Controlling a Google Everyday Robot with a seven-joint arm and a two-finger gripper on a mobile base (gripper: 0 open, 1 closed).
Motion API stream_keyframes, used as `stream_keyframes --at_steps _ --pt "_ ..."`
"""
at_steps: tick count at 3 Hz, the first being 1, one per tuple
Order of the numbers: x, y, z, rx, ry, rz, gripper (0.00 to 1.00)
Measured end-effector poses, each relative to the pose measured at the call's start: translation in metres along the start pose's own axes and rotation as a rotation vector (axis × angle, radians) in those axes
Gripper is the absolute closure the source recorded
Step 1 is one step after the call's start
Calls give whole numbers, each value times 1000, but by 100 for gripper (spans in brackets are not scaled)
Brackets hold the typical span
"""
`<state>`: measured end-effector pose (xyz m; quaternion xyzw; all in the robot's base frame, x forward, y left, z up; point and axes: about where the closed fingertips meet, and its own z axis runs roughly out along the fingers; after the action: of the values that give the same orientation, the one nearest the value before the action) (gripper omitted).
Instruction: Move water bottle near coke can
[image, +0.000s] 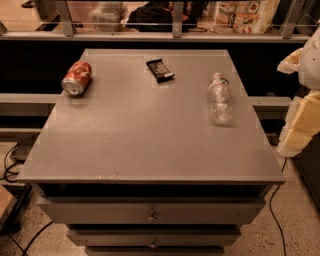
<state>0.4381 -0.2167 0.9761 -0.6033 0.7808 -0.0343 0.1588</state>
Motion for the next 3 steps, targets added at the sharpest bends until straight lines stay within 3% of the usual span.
stream_keyframes --at_steps 1,2,3 --pt "-1 -1 -1 6 -2 1 0" --pt "-11 -7 0 12 -75 15 0" --pt "-31 -27 23 10 -267 67 0"
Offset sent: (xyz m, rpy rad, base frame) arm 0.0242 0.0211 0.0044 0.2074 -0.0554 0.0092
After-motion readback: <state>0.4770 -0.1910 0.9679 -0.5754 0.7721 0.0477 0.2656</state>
